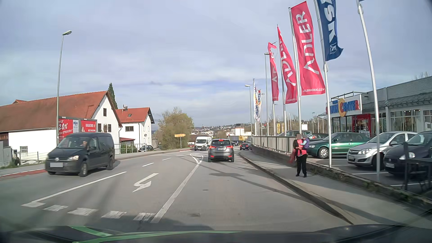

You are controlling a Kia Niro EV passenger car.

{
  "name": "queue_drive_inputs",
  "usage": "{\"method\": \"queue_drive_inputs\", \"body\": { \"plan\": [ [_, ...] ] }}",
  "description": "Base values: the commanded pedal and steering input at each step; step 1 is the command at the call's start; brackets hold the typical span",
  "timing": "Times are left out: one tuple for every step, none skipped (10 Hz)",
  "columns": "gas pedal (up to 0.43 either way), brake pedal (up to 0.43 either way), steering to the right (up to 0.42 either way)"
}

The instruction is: Follow the waypoints while adhering to traffic rules and regulations

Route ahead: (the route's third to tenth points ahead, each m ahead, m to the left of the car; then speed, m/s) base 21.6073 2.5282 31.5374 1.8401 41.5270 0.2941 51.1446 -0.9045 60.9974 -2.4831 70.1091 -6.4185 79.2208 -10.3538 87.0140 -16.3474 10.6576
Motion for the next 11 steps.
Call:
{"method": "queue_drive_inputs", "body": {
  "plan": [
    [0.000, 0.189, 0.002],
    [0.000, 0.189, 0.003],
    [0.000, 0.189, 0.004],
    [0.000, 0.195, 0.005],
    [0.000, 0.195, 0.005],
    [0.000, 0.195, 0.006],
    [0.000, 0.195, 0.006],
    [0.000, 0.195, 0.006],
    [0.000, 0.195, 0.007],
    [0.000, 0.195, 0.007],
    [0.000, 0.189, 0.008]
  ]
}}
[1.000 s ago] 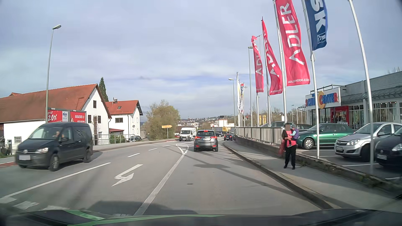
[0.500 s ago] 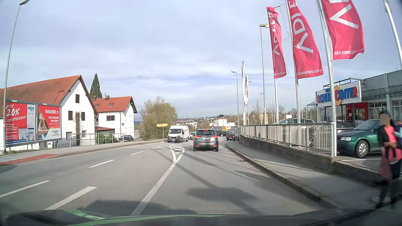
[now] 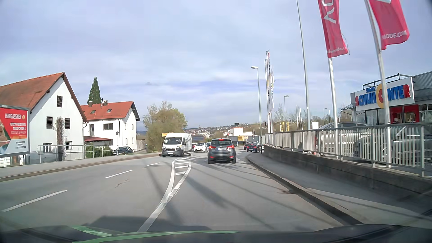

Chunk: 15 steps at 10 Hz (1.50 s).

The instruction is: Follow the waypoints while adhering to traffic rules and regulations

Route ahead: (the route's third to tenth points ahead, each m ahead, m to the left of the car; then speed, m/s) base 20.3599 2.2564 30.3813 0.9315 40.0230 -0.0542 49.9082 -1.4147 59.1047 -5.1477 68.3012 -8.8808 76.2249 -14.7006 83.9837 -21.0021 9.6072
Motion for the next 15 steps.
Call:
{"method": "queue_drive_inputs", "body": {
  "plan": [
    [0.000, 0.189, 0.009],
    [0.000, 0.189, 0.010],
    [0.000, 0.189, 0.012],
    [0.000, 0.189, 0.012],
    [0.000, 0.189, 0.012],
    [0.000, 0.195, 0.013],
    [0.000, 0.195, 0.014],
    [0.000, 0.195, 0.016],
    [0.000, 0.195, 0.017],
    [0.000, 0.201, 0.016],
    [0.000, 0.207, 0.018],
    [0.000, 0.213, 0.020],
    [0.000, 0.220, 0.023],
    [0.000, 0.226, 0.024],
    [0.000, 0.226, 0.025]
  ]
}}
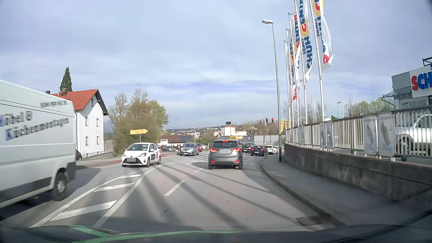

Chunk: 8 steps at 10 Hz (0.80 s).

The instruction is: Follow the waypoints while adhering to traffic rules and regulations

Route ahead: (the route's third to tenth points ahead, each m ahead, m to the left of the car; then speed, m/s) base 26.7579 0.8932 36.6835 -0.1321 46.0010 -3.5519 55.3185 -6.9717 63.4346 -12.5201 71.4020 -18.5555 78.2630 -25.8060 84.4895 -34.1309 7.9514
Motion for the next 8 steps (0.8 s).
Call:
{"method": "queue_drive_inputs", "body": {
  "plan": [
    [0.000, 0.232, 0.025],
    [0.000, 0.226, 0.026],
    [0.000, 0.226, 0.027],
    [0.000, 0.226, 0.030],
    [0.000, 0.220, 0.031],
    [0.000, 0.213, 0.032],
    [0.000, 0.213, 0.032],
    [0.000, 0.213, 0.032]
  ]
}}
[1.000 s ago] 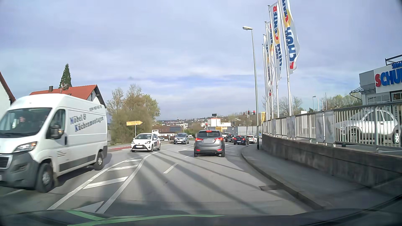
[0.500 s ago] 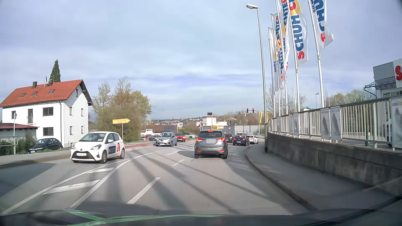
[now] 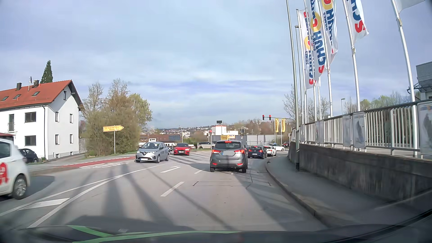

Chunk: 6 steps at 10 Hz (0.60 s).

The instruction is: Follow the waypoints while adhering to traffic rules and regulations

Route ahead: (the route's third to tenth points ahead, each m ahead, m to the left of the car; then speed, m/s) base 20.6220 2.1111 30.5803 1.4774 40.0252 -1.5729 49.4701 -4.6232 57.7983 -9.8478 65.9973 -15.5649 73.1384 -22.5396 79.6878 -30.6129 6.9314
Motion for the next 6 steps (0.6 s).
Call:
{"method": "queue_drive_inputs", "body": {
  "plan": [
    [0.000, 0.207, 0.032],
    [0.000, 0.213, 0.033],
    [0.000, 0.207, 0.035],
    [0.000, 0.213, 0.035],
    [0.000, 0.213, 0.036],
    [0.000, 0.226, 0.038]
  ]
}}
